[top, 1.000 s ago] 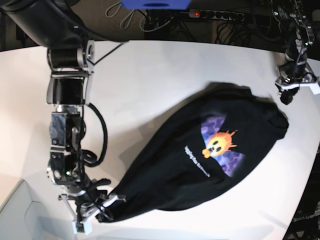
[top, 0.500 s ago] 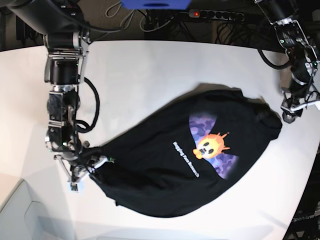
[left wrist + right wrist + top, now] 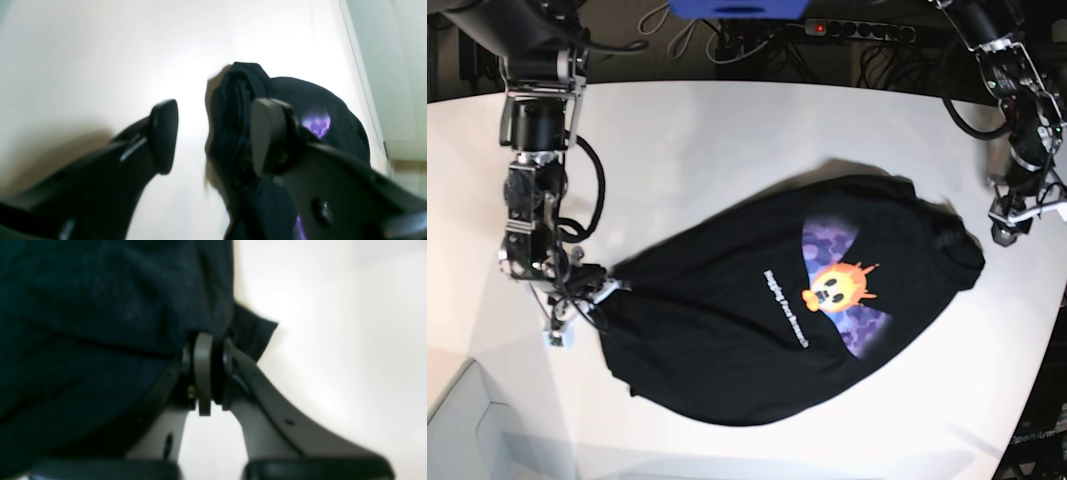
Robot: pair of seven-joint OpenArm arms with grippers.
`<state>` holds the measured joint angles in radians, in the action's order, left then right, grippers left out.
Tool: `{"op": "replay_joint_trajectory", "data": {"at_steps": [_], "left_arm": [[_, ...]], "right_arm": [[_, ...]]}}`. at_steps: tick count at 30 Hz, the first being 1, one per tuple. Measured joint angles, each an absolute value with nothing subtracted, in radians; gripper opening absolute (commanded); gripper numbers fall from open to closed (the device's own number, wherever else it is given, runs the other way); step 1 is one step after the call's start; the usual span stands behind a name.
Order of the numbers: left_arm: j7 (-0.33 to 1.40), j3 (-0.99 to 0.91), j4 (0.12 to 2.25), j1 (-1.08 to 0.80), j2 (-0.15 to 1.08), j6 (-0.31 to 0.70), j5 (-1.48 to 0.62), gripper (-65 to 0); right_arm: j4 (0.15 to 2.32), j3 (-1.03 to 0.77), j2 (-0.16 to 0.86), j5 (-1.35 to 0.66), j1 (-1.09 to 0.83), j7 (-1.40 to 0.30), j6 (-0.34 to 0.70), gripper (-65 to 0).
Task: Layout the t-shirt on the table in an organized manner, then fold the t-shirt properly
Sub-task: 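Drag the shirt edge with the right gripper away from the left gripper, then move the right gripper to the collar and grasp it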
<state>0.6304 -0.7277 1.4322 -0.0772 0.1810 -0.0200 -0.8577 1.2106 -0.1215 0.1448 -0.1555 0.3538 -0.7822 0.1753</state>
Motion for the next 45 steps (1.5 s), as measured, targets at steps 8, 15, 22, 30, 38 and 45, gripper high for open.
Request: {"op": "replay_joint_trajectory", "data": {"at_steps": [8, 15, 22, 30, 38, 45], "left_arm": [[0.640, -0.726, 1.440, -0.077, 0.181, -0.019, -0.858, -30.8], [0.644, -0.722, 1.396, -0.001, 0.200, -0.019, -0.843, -30.8], [0.640, -0.697, 1.298, 0.116, 0.212, -0.015, -0.757, -30.8], [0.643, -0.622, 1.245, 0.185, 0.212, -0.007, -0.648, -30.8], [0.637, -0.533, 1.170, 0.195, 0.210, -0.008, -0.649, -30.8], [0.632, -0.521, 1.132, 0.211, 0.213, -0.009, -0.648, -30.8]], "right_arm": [[1.208, -0.268, 0.124, -0.139, 0.355, -0.851, 0.175, -33.1], [1.530, -0.353, 0.068, -0.211, 0.270, -0.910, 0.179, -18.7], [1.893, -0.313, -0.025, -0.248, 0.073, -0.914, 0.167, -18.4], [1.913, 0.171, -0.028, -0.250, -0.112, -0.832, 0.178, -18.4], [1.765, 0.461, -0.014, -0.244, -0.130, -0.784, 0.176, -18.3], [1.609, 0.588, -0.013, -0.155, -0.069, -0.614, 0.168, -18.2]]}}
